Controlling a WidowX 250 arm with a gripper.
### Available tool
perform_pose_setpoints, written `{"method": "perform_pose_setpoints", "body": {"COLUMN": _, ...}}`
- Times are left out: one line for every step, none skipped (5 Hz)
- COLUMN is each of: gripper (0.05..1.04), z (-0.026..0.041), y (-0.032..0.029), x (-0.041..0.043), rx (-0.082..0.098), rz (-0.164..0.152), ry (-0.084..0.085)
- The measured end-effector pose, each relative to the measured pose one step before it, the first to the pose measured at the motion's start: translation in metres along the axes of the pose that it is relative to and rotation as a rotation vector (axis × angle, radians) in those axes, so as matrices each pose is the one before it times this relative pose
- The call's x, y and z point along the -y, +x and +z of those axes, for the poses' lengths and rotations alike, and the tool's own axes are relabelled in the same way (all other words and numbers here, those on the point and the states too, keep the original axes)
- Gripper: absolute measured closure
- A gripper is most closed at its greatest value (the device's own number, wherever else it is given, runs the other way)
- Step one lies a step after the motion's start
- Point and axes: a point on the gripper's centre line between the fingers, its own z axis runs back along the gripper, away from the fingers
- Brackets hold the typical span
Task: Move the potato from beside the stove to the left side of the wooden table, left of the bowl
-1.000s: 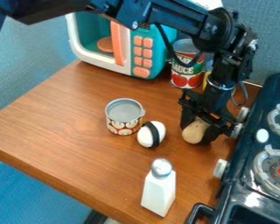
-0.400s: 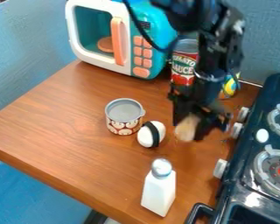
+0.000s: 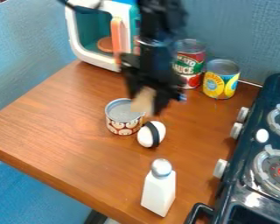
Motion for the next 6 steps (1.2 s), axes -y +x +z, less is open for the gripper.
{"method": "perform_pose_setpoints", "body": {"gripper": 0.441, "z": -0.00263, "y": -0.02521, "x": -0.05082, "rx": -0.0575, "rz": 0.1269, "ry": -0.0533}}
{"method": "perform_pose_setpoints", "body": {"gripper": 0.441, "z": -0.00224, "y": -0.01172, "x": -0.05051, "rx": -0.0437, "rz": 0.0996, "ry": -0.005}}
{"method": "perform_pose_setpoints", "body": {"gripper": 0.441, "z": -0.0096, "y": -0.00091, "x": -0.03571, "rx": -0.0629, "rz": 0.0561, "ry": 0.0272}}
{"method": "perform_pose_setpoints", "body": {"gripper": 0.441, "z": -0.02821, "y": 0.00397, "x": -0.01703, "rx": -0.0794, "rz": 0.0077, "ry": 0.0247}}
{"method": "perform_pose_setpoints", "body": {"gripper": 0.441, "z": -0.02082, "y": 0.00273, "x": -0.00876, "rx": -0.0832, "rz": 0.0198, "ry": 0.052}}
{"method": "perform_pose_setpoints", "body": {"gripper": 0.441, "z": -0.02466, "y": -0.00011, "x": -0.00147, "rx": -0.0802, "rz": -0.0151, "ry": 0.0226}}
